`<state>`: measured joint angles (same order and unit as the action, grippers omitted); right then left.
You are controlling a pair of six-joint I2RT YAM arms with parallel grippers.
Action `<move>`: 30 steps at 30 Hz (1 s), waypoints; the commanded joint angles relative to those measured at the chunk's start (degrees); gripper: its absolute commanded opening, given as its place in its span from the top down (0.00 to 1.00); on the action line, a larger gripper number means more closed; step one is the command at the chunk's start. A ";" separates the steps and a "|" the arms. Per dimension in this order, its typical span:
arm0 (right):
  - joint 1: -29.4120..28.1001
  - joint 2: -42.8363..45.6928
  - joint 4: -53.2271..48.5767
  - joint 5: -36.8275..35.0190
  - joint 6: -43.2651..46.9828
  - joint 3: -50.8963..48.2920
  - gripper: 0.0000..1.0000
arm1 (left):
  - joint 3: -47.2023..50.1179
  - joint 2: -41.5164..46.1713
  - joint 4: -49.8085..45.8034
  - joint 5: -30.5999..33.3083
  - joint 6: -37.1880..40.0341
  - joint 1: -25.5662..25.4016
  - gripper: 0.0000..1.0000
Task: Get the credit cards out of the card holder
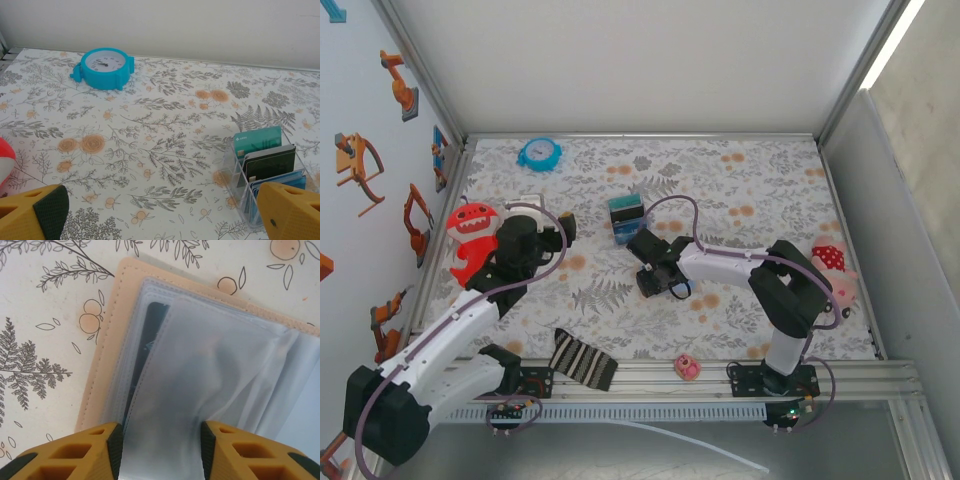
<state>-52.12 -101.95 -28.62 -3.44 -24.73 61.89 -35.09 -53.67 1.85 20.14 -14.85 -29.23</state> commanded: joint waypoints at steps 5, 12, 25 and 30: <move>-0.26 0.88 1.41 2.16 -0.30 -1.82 0.73 | 0.05 1.93 0.18 -0.62 -0.88 -0.11 0.03; -0.18 2.19 2.62 4.96 -0.04 -2.30 0.80 | -0.24 3.33 -0.73 -1.98 -0.88 -0.12 0.03; -0.35 4.15 0.75 3.14 -1.34 -1.28 0.59 | -0.87 4.98 0.37 -3.08 -0.84 -0.12 0.03; -0.35 3.23 -2.73 -0.60 -0.79 0.54 0.57 | -1.13 4.52 0.60 -3.09 -0.70 -0.12 0.03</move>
<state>-52.18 -99.15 -27.94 -0.10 -25.71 60.05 -35.09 -49.32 1.69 17.93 -14.94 -29.23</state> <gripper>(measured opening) 0.428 0.970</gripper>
